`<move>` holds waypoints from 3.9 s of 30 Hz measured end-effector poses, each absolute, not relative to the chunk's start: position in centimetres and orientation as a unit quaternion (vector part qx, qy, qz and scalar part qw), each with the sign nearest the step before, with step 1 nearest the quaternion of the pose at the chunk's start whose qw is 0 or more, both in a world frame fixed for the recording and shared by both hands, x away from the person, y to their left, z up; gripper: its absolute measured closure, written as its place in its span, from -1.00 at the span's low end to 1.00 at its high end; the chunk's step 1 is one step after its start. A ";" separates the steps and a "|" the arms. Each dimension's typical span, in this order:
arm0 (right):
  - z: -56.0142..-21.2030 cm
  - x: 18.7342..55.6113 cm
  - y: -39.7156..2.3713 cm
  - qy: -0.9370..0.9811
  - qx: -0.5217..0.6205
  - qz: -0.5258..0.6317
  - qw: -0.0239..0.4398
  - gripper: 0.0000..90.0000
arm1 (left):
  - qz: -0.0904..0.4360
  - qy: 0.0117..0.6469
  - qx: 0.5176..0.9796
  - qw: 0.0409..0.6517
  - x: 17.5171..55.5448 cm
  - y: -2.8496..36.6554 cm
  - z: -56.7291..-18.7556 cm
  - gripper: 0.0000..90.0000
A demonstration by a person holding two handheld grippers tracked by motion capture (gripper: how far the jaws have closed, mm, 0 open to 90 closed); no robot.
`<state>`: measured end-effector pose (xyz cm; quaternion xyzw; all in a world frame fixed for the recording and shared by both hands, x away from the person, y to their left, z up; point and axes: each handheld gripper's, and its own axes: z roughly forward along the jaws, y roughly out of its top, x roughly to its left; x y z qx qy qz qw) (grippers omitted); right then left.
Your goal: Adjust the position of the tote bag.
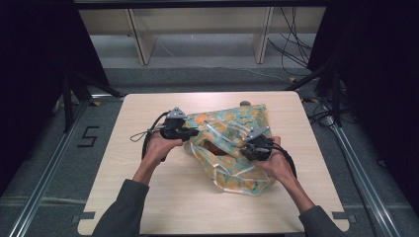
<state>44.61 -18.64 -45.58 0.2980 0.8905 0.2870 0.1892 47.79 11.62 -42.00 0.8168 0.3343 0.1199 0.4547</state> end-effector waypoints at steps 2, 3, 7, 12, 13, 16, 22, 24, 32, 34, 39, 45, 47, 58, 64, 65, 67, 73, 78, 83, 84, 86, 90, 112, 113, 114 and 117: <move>-45.5 44.8 -18.9 0.888 0.296 0.292 0.198 0.96 | 0.119 0.330 0.822 0.448 47.9 11.8 -42.1 0.96; -44.8 45.4 -19.9 0.886 0.291 0.298 0.204 1.00 | 0.116 0.337 0.817 0.453 48.0 11.7 -42.2 0.94; -43.3 45.4 -20.7 0.869 0.306 0.330 0.205 0.95 | 0.128 0.332 0.830 0.430 48.6 11.7 -42.7 0.94; -42.7 43.8 -19.0 0.872 0.286 0.357 0.176 0.46 | 0.125 0.335 0.833 0.422 49.1 11.3 -43.4 0.92; -42.7 43.8 -19.0 0.872 0.286 0.357 0.176 0.43 | 0.124 0.337 0.833 0.421 49.2 11.3 -43.5 0.92; -42.6 43.1 -17.6 0.877 0.266 0.364 0.164 0.33 | 0.120 0.339 0.832 0.423 49.1 11.3 -43.5 0.92; -44.9 43.5 -15.6 0.891 0.280 0.292 0.207 0.14 | 0.118 0.333 0.833 0.426 48.9 11.0 -43.4 0.89; -45.2 43.8 -15.6 0.894 0.279 0.285 0.206 0.24 | 0.119 0.330 0.836 0.423 48.9 10.8 -43.5 0.88; -42.9 46.8 -19.0 0.857 0.314 0.326 0.249 1.00 | 0.116 0.319 0.850 0.404 48.9 9.7 -44.3 0.86; -41.4 48.8 -20.1 0.845 0.334 0.327 0.259 1.00 | 0.126 0.300 0.864 0.385 48.7 8.3 -44.6 0.84; -41.5 52.0 -19.9 0.843 0.361 0.298 0.264 1.00 | 0.138 0.288 0.875 0.365 48.8 6.7 -44.8 0.66; -42.6 53.2 -19.7 0.847 0.379 0.280 0.247 1.00 | 0.196 0.266 0.867 0.372 46.2 6.5 -40.8 0.15; -42.9 53.5 -19.8 0.848 0.375 0.281 0.248 1.00 | 0.204 0.254 0.868 0.375 45.6 6.2 -40.0 0.13; -43.1 54.4 -19.9 0.842 0.396 0.282 0.235 0.97 | 0.213 0.274 0.902 0.257 49.5 1.0 -43.7 -0.16; -43.1 54.2 -20.2 0.843 0.394 0.294 0.219 0.74 | 0.199 0.282 0.895 0.282 51.1 2.0 -44.2 0.45; -43.0 54.0 -20.2 0.838 0.401 0.301 0.214 0.58 | 0.191 0.285 0.894 0.290 51.4 2.4 -43.8 0.66; -42.5 53.4 -20.3 0.836 0.402 0.312 0.204 0.36 | 0.186 0.295 0.888 0.300 51.8 3.0 -43.3 0.84; -38.6 48.1 -19.4 0.827 0.354 0.415 0.136 0.15 | 0.121 0.344 0.862 0.352 53.4 4.8 -42.0 0.95; -37.7 43.8 -15.8 0.851 0.278 0.432 0.107 0.08 | 0.106 0.356 0.858 0.355 53.9 5.2 -41.6 0.95; -40.7 43.8 -12.8 0.867 0.273 0.404 0.100 0.23 | 0.107 0.356 0.859 0.353 53.9 5.0 -41.3 0.94; -40.7 43.8 -12.8 0.867 0.273 0.404 0.100 0.23 | 0.103 0.352 0.862 0.350 53.9 5.1 -41.1 0.94; -41.8 43.9 -12.2 0.880 0.249 0.392 0.102 0.74 | 0.099 0.357 0.858 0.355 54.0 5.1 -40.9 0.95; -43.8 42.2 -11.4 0.894 0.212 0.383 0.102 1.00 | 0.079 0.369 0.855 0.356 55.2 6.1 -40.7 0.95; -41.3 40.2 -15.3 0.872 0.221 0.417 0.131 0.36 | 0.103 0.410 0.842 0.336 56.8 8.4 -42.4 0.61; -40.4 40.7 -16.5 0.865 0.234 0.416 0.154 0.35 | 0.113 0.408 0.842 0.336 56.4 8.3 -42.0 0.54; -39.5 41.8 -18.7 0.853 0.261 0.408 0.193 0.32 | 0.122 0.406 0.843 0.332 56.2 8.2 -41.8 0.30; -39.7 42.5 -20.1 0.846 0.293 0.396 0.203 0.31 | 0.133 0.384 0.862 0.304 54.9 7.8 -40.8 -0.04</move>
